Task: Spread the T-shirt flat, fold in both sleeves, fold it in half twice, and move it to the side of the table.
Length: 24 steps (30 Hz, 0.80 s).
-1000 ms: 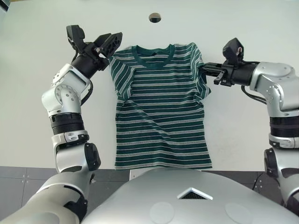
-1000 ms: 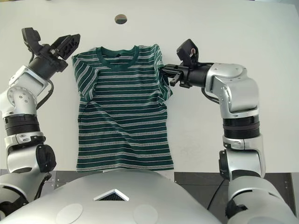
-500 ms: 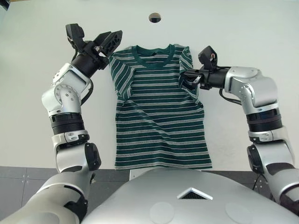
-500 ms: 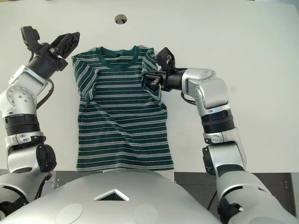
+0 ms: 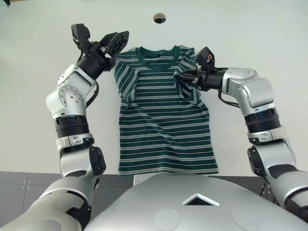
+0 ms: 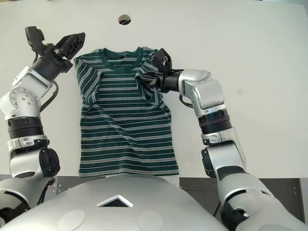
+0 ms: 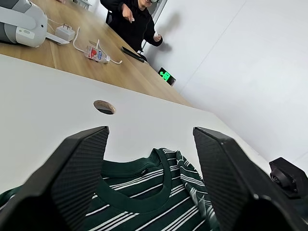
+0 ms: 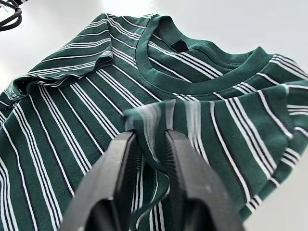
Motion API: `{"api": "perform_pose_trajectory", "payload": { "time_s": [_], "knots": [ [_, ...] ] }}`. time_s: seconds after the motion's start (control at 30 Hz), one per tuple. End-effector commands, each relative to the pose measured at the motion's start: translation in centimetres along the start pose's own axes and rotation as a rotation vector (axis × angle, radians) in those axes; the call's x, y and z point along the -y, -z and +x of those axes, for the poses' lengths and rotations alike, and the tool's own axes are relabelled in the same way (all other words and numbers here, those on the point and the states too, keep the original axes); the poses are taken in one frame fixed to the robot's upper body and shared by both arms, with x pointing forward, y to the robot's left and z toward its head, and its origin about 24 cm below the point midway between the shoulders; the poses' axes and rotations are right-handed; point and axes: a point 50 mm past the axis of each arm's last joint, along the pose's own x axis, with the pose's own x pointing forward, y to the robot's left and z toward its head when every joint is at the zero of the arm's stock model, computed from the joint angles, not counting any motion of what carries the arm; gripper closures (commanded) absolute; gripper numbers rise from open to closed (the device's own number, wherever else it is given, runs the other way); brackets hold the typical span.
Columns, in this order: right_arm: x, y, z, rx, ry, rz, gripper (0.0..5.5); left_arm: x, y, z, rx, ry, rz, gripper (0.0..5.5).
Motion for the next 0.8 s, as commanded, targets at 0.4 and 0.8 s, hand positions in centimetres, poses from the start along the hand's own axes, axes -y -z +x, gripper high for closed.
{"api": "perform_pose_trajectory", "payload": {
  "time_s": [0.4, 0.8],
  "knots": [
    [0.5, -1.5, 0.6, 0.001, 0.058, -0.319, 3.24, 0.3, -1.2, 1.1, 0.028, 0.019, -0.003, 2.22],
    [4.9, 3.3, 3.9, -0.306, 0.28, -0.71, 3.24, 0.1, -0.6, 1.1, 0.03, 0.013, -0.018, 2.22]
  ]
}}
